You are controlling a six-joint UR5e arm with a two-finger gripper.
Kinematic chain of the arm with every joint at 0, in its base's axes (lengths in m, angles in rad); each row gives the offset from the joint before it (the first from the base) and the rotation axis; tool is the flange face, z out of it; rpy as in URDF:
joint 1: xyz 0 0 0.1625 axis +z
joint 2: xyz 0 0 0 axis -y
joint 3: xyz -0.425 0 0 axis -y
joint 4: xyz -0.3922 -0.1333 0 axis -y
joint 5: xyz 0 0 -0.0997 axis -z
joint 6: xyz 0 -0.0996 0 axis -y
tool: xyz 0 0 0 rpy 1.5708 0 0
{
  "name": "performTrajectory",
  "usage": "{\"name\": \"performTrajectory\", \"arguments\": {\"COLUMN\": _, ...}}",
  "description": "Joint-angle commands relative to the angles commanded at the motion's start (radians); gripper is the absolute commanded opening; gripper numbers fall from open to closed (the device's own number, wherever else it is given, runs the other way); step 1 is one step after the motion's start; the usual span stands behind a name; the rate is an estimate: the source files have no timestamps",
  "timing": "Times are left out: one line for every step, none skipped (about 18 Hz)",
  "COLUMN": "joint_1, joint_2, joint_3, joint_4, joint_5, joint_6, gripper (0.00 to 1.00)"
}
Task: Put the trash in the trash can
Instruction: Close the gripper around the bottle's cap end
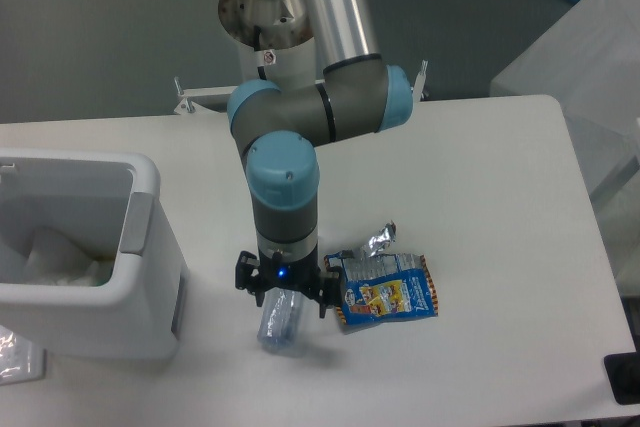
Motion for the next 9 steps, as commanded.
{"name": "performTrajectory", "arguments": {"joint_1": 0.0, "joint_2": -0.008, "joint_3": 0.003, "joint_4": 0.0, "joint_5": 0.002, "joint_6": -0.002, "gripper": 1.0}}
{"name": "performTrajectory", "arguments": {"joint_1": 0.0, "joint_2": -0.02, "joint_3": 0.009, "joint_4": 0.0, "joint_5": 0.002, "joint_6": -0.006, "gripper": 1.0}}
{"name": "performTrajectory", "arguments": {"joint_1": -0.002, "joint_2": -0.026, "joint_3": 0.008, "joint_4": 0.0, "joint_5": 0.002, "joint_6": -0.006, "gripper": 1.0}}
{"name": "performTrajectory", "arguments": {"joint_1": -0.002, "joint_2": -0.029, "joint_3": 0.005, "joint_4": 0.0, "joint_5": 0.002, "joint_6": -0.006, "gripper": 1.0}}
{"name": "performTrajectory", "arguments": {"joint_1": -0.002, "joint_2": -0.029, "joint_3": 0.005, "joint_4": 0.0, "joint_5": 0.002, "joint_6": -0.006, "gripper": 1.0}}
{"name": "performTrajectory", "arguments": {"joint_1": -0.002, "joint_2": -0.031, "joint_3": 0.006, "joint_4": 0.0, "joint_5": 0.0, "joint_6": -0.006, "gripper": 1.0}}
{"name": "performTrajectory", "arguments": {"joint_1": -0.002, "joint_2": -0.034, "joint_3": 0.008, "joint_4": 0.0, "joint_5": 0.0, "joint_6": -0.015, "gripper": 1.0}}
{"name": "performTrajectory", "arguments": {"joint_1": -0.002, "joint_2": -0.037, "joint_3": 0.009, "joint_4": 0.002, "joint_5": 0.0, "joint_6": -0.024, "gripper": 1.0}}
{"name": "performTrajectory", "arguments": {"joint_1": -0.002, "joint_2": -0.045, "joint_3": 0.009, "joint_4": 0.002, "joint_5": 0.0, "joint_6": -0.025, "gripper": 1.0}}
